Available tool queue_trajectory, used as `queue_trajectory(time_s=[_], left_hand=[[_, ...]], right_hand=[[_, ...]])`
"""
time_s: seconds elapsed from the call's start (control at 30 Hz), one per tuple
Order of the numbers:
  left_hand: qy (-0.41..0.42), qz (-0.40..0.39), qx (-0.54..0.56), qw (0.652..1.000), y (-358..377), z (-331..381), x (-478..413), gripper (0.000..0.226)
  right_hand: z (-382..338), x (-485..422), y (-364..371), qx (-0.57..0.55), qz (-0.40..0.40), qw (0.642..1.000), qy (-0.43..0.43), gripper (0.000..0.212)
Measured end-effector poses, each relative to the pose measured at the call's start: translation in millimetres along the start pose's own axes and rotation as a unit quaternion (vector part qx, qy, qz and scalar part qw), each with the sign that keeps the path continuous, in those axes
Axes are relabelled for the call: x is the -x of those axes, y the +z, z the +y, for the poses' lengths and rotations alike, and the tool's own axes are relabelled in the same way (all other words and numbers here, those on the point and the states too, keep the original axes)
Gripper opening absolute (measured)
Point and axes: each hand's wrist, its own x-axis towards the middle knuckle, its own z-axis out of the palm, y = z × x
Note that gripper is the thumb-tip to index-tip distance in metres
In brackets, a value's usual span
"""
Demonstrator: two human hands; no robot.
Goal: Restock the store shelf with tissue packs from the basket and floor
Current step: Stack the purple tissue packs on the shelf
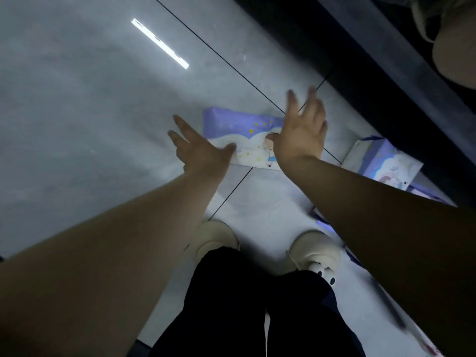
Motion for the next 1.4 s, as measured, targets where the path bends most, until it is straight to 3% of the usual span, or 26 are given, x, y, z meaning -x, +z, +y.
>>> queue_trajectory(time_s=[0.07, 0.13, 0.2, 0.33, 0.43, 0.5, 0.7, 0.87, 0.93, 1.03, 1.1, 1.17, 1.27, 1.4], left_hand=[[0.007, -0.085, 0.048, 0.995, 1.7, -15.4, -10.3, 0.112], [-0.022, -0.151, 0.115, 0.982, -1.0, -20.0, -15.4, 0.101], [-0.046, -0.168, 0.162, 0.971, -1.3, -28.1, -22.0, 0.102], [-0.06, -0.14, 0.249, 0.956, -39.8, -22.1, 12.9, 0.065], [-0.066, -0.149, 0.305, 0.938, -87.0, -14.5, 61.5, 0.089], [-0.083, -0.133, 0.325, 0.933, -124.2, -10.4, 96.8, 0.09], [-0.074, -0.028, 0.386, 0.919, -263.3, 10.1, 227.5, 0.054], [-0.026, 0.046, 0.458, 0.887, -411.7, 36.5, 344.9, 0.085], [-0.007, 0.08, 0.477, 0.875, -462.9, 39.1, 381.5, 0.084], [0.013, 0.139, 0.5, 0.855, -535.0, 38.6, 426.7, 0.082], [0.044, 0.185, 0.514, 0.837, -578.5, 35.0, 453.3, 0.071], [0.071, 0.233, 0.522, 0.817, -617.3, 29.4, 475.9, 0.06], [0.094, 0.285, 0.525, 0.796, -671.2, 17.0, 506.5, 0.061], [0.108, 0.348, 0.531, 0.765, -730.5, 2.0, 538.1, 0.049]], right_hand=[[7.3, -3.5, 2.8, -0.182, -0.037, 0.971, 0.149, 0.103], [14.5, -4.1, 5.4, -0.317, -0.104, 0.917, 0.22, 0.092], [20.3, -0.1, 5.8, -0.354, -0.118, 0.902, 0.217, 0.081], [21.8, 24.1, -19.8, -0.409, -0.112, 0.886, 0.186, 0.072], [14.2, 54.8, -63.3, -0.438, -0.101, 0.876, 0.176, 0.061], [0.4, 80.5, -103.0, -0.459, -0.098, 0.867, 0.167, 0.058], [-71.7, 176.2, -255.3, -0.486, -0.177, 0.852, 0.08, 0.046], [-154.7, 266.6, -397.6, -0.453, -0.203, 0.867, -0.035, 0.065], [-189.8, 300.6, -448.5, -0.449, -0.208, 0.865, -0.081, 0.059], [-242.4, 347.9, -511.6, -0.429, -0.21, 0.863, -0.161, 0.027], [-274.7, 379.3, -544.9, -0.427, -0.2, 0.858, -0.205, 0.024], [-306.2, 411.3, -570.7, -0.419, -0.197, 0.851, -0.249, 0.036], [-348.6, 451.4, -595.7, -0.417, -0.205, 0.833, -0.3, 0.051], [-404.1, 494.8, -620.1, -0.419, -0.235, 0.801, -0.358, 0.045]])
